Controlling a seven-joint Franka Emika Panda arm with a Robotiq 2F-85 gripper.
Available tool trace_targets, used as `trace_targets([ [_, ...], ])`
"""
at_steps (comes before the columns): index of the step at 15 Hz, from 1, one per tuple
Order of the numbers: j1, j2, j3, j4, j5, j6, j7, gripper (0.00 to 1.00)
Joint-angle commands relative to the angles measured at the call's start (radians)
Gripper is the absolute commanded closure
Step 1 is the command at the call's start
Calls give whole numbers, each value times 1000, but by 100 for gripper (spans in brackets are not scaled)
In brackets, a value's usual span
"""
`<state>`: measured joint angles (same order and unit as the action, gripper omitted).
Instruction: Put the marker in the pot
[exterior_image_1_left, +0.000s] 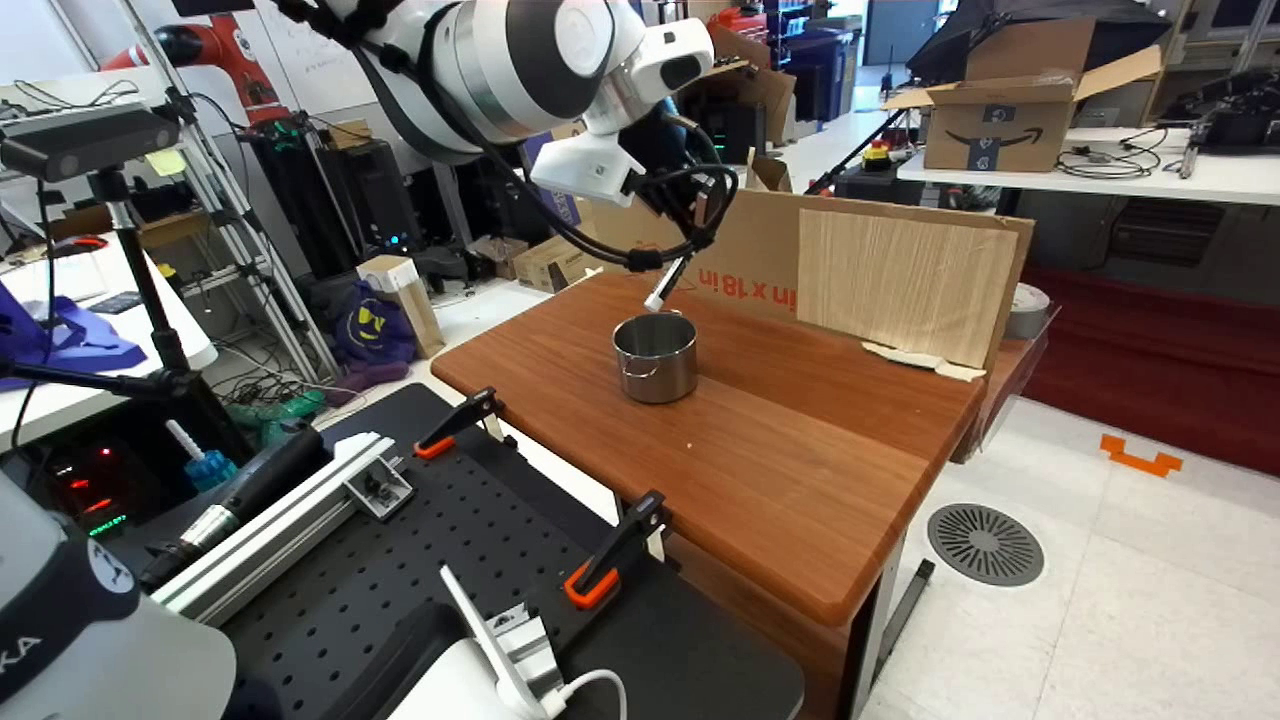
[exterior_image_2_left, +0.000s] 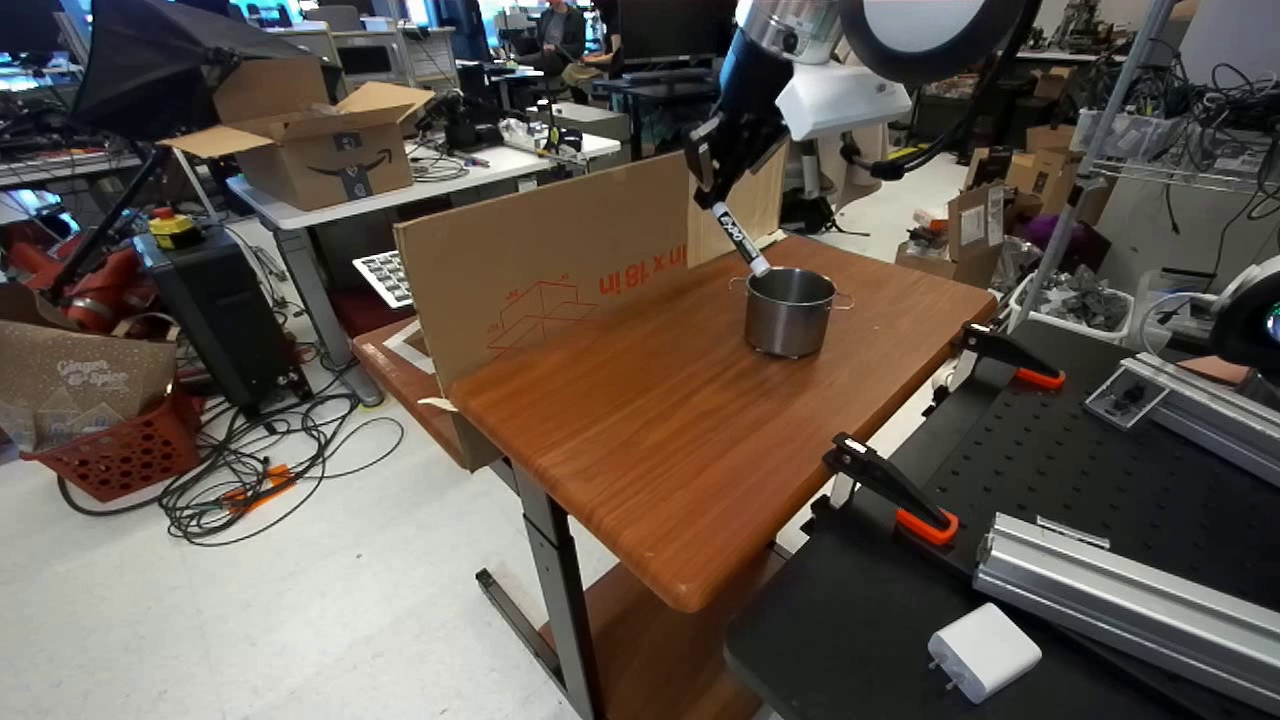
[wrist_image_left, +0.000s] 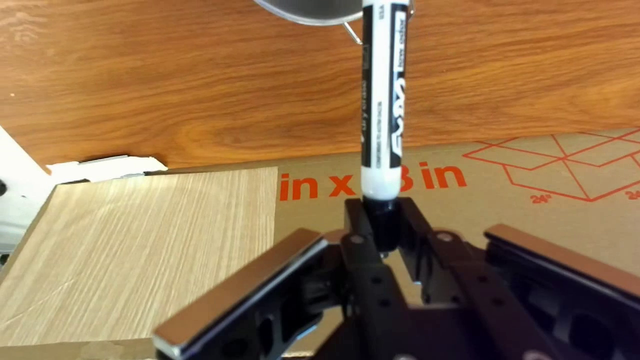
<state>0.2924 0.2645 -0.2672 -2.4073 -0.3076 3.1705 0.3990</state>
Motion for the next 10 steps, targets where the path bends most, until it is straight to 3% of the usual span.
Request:
trace_targets([
  [1,43,-13,-51,-34,-21,47,12,95],
  [10,68,24,-73,-47,-13,34,2,95],
])
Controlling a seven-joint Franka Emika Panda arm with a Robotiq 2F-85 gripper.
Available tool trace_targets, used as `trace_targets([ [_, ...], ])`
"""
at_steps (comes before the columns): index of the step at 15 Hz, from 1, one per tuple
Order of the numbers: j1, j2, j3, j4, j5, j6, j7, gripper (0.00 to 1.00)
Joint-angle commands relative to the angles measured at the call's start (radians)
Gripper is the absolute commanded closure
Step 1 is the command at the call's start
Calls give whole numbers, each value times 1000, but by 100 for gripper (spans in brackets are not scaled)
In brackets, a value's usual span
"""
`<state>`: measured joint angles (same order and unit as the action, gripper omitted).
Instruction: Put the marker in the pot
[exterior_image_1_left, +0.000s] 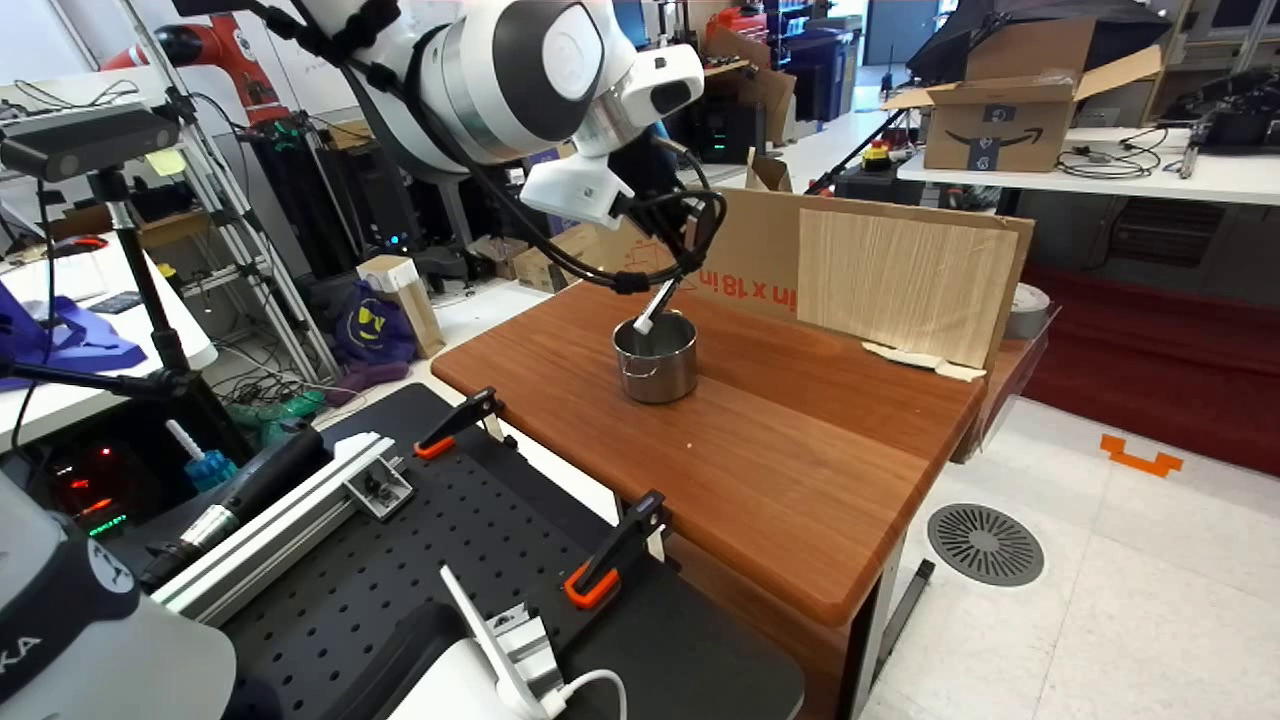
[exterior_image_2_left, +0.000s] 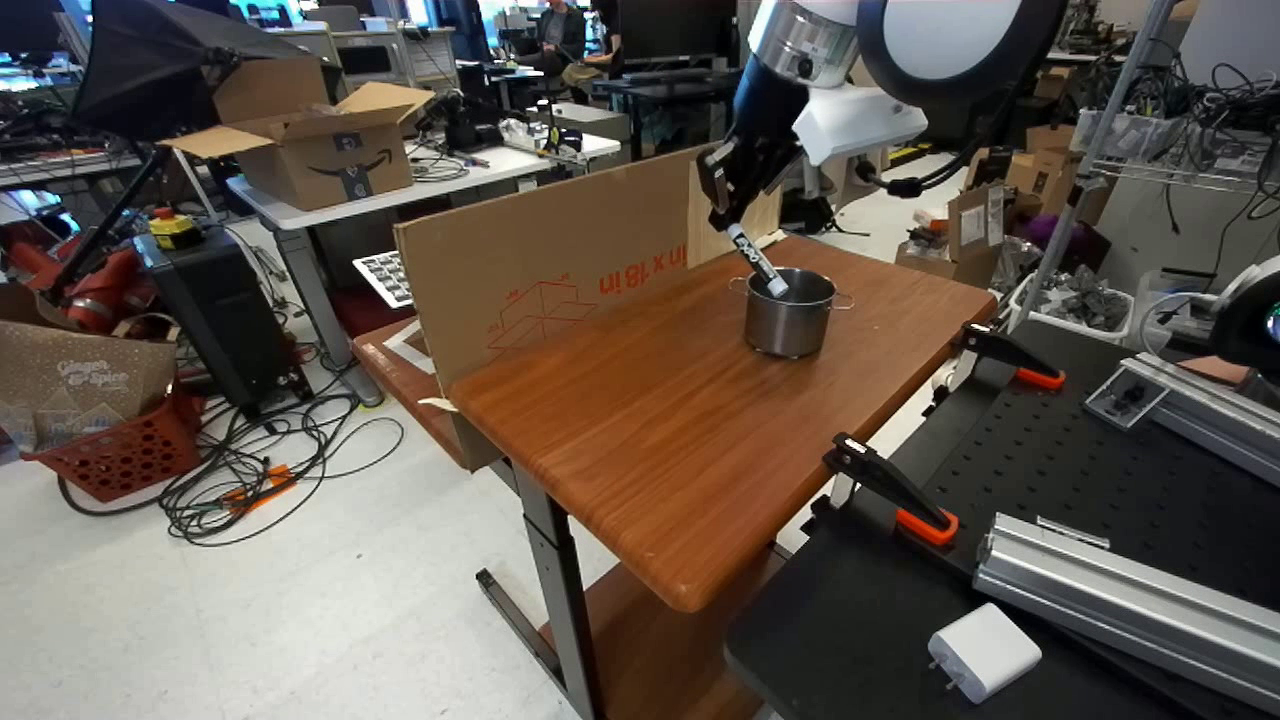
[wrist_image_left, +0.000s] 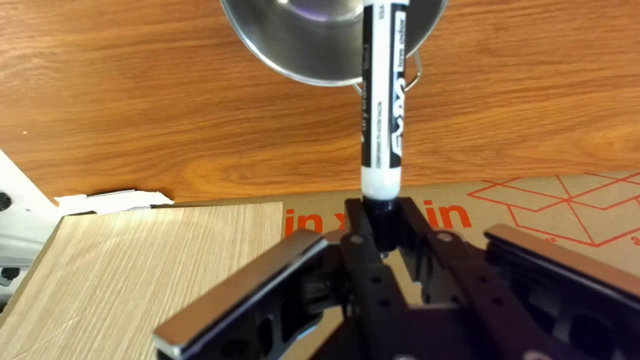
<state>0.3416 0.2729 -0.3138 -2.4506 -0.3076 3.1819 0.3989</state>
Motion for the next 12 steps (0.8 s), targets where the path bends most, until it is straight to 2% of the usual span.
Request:
trace_targets([
  [1,11,19,-18,-6,-10,18,-1,95],
  [10,-13,56,7,-6,-2,5,-9,95],
  [11,-11,54,6,-6,-2,1,-9,56],
  [12,-4,53,-2,-6,-4,2,-7,53],
])
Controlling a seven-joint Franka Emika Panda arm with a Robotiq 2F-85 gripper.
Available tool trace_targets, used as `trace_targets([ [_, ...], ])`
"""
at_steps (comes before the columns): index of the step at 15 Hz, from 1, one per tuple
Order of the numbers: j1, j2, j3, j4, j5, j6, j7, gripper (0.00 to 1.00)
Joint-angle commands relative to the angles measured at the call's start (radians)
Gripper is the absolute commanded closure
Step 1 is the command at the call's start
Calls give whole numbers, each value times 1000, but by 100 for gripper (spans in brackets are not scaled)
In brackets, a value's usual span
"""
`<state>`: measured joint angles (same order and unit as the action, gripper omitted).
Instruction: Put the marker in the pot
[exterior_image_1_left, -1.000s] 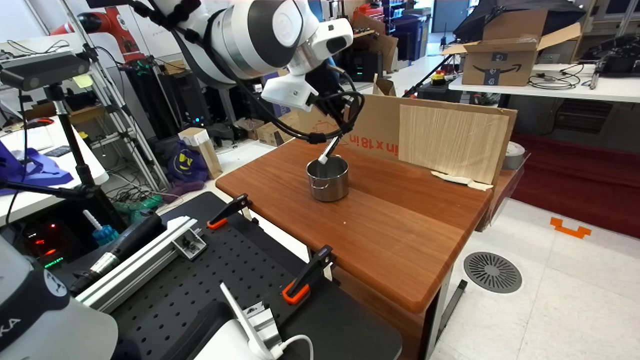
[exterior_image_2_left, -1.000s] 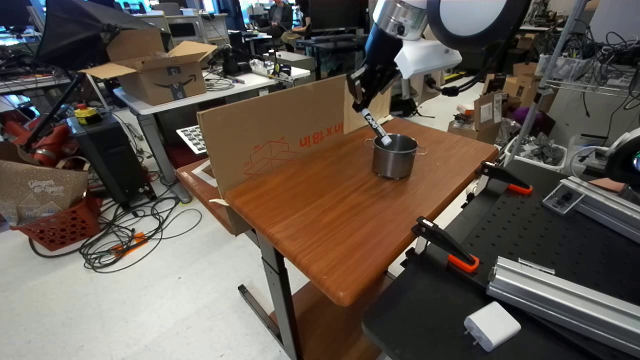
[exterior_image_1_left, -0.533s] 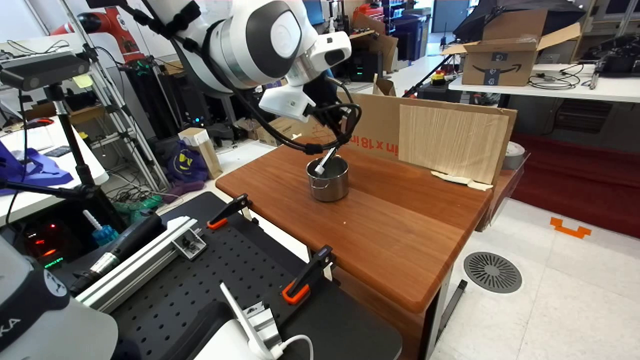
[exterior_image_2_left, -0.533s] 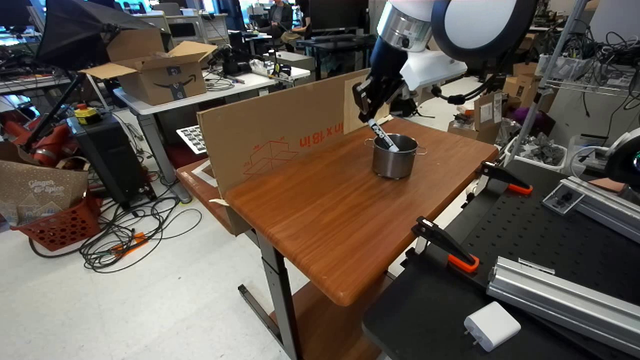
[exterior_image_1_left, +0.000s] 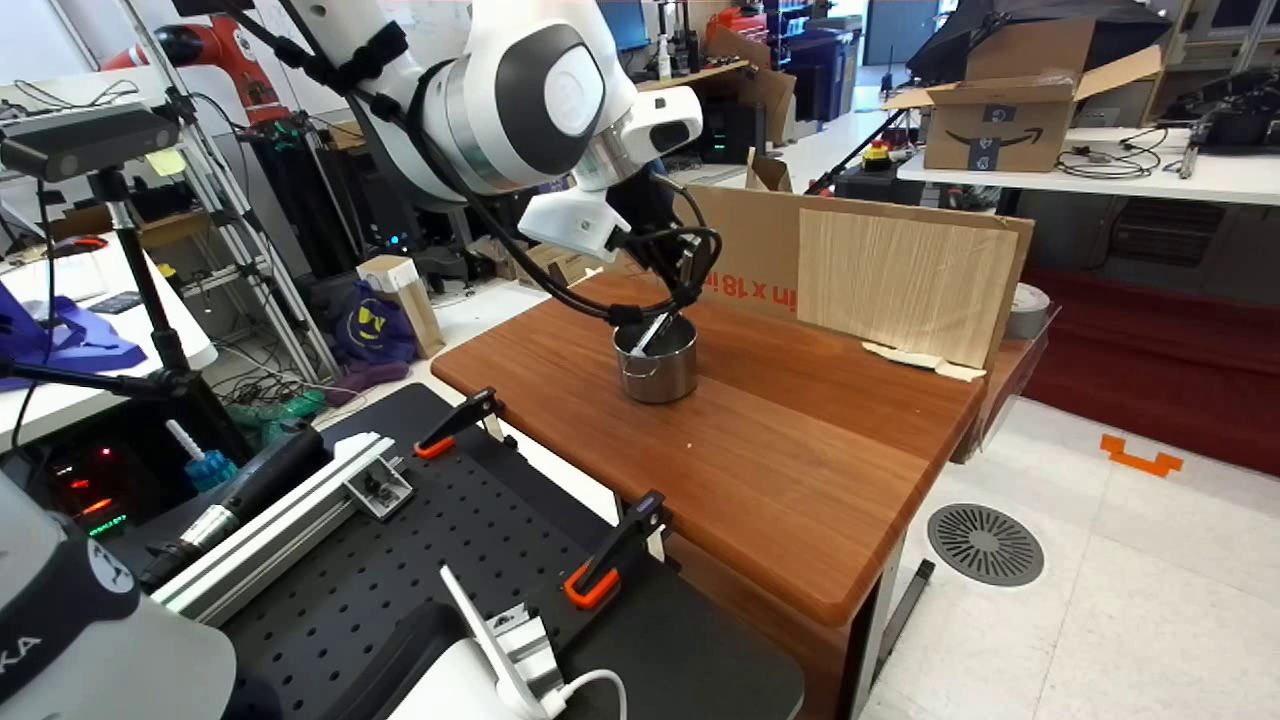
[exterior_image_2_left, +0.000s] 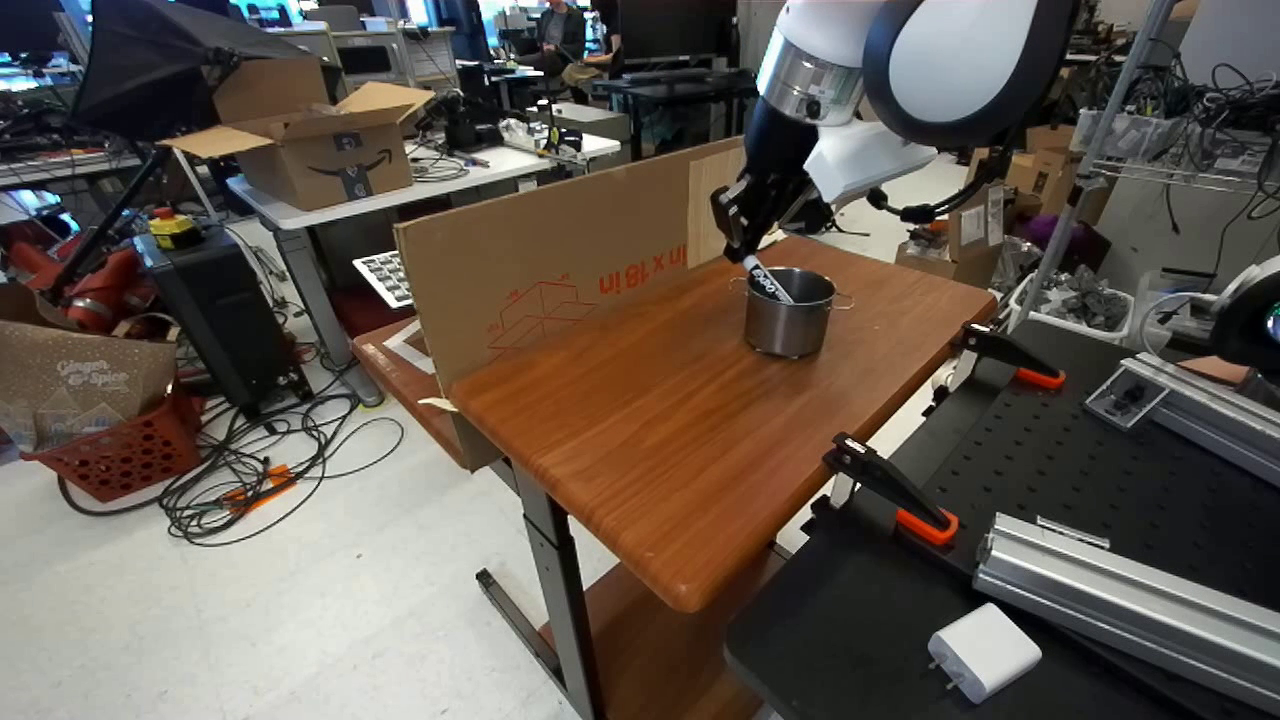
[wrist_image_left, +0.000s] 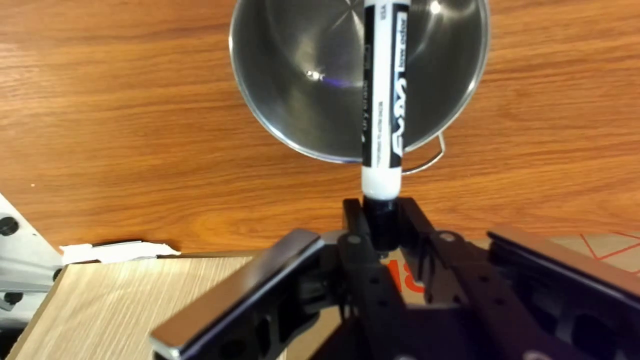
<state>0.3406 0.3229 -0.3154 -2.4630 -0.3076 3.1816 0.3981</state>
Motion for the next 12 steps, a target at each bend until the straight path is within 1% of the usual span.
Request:
trace_targets([
  [1,-1,3,-2,7,-5,2,-6,48],
  [4,-9,1,8,8,-2,-4,-9,27],
  [7,-4,-6,4,4,-4,-5,-8,3],
  [9,-10,-40,14,-16,-6,-12,-15,0],
  [11,-48,-102,65,-49,-2,-29,-37,0],
  [12,-68,-133,99,-60,1,-60,-53,0],
])
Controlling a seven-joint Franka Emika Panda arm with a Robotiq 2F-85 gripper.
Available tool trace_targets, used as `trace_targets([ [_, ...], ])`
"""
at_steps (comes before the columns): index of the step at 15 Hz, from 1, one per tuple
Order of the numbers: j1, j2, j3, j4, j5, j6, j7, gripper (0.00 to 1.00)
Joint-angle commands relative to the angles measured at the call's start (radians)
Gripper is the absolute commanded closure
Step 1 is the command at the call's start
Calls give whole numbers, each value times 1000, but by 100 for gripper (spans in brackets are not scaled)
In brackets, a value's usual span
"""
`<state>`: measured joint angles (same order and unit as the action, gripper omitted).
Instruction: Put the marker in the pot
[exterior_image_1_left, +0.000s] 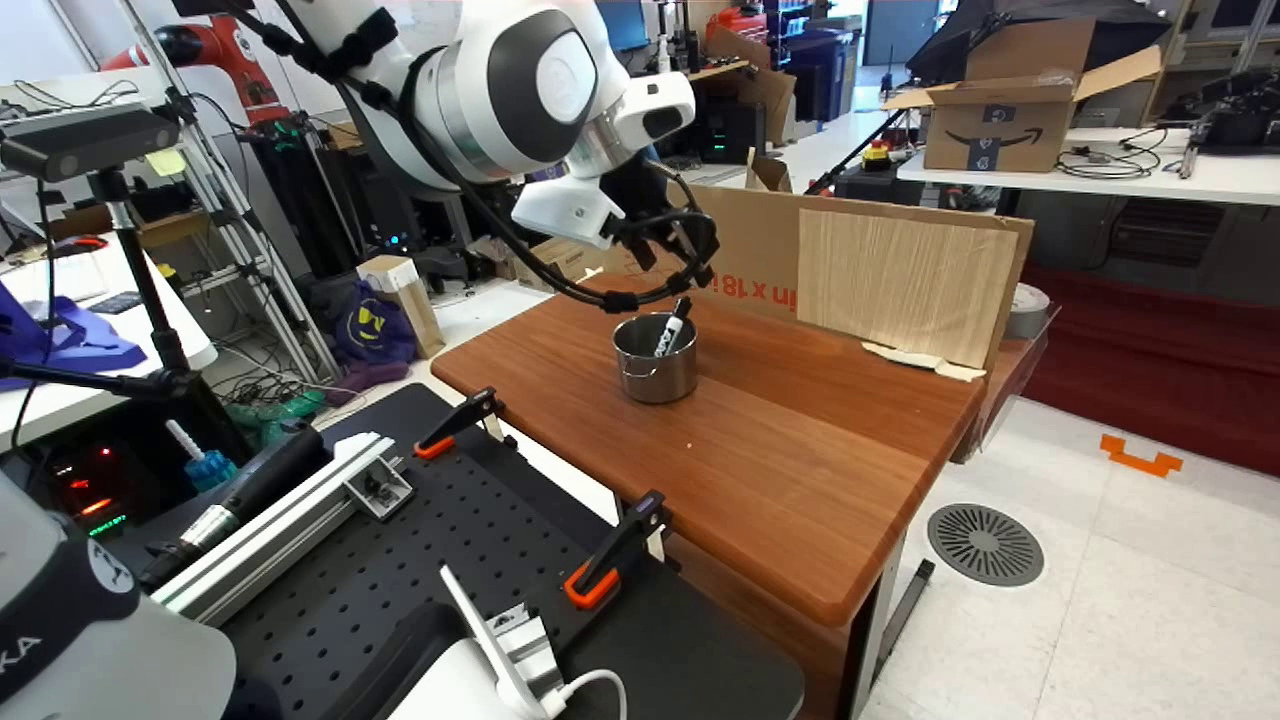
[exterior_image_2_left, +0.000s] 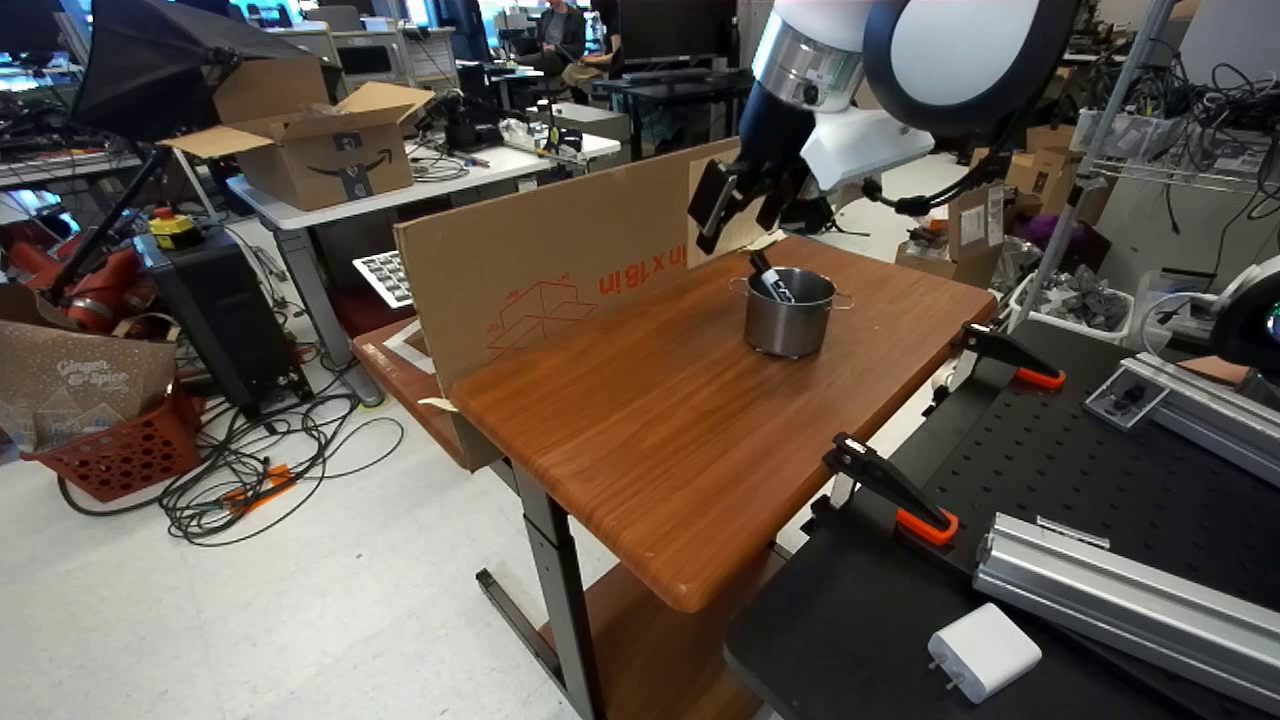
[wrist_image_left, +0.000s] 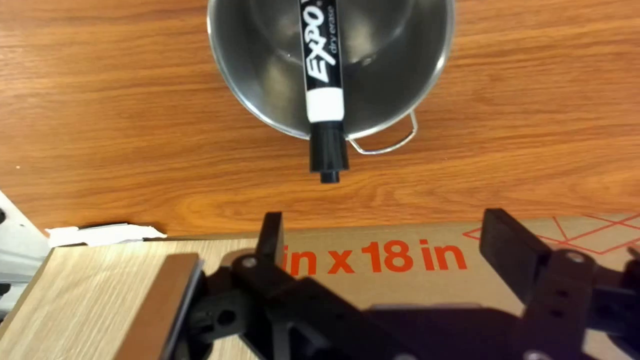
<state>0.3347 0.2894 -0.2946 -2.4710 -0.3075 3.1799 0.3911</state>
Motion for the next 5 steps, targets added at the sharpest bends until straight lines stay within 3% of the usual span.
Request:
trace_targets([
  [1,-10,-23,20,-10,0,-9,-8,0],
  [5,-40,-81,56,-43,0,-40,-27,0],
])
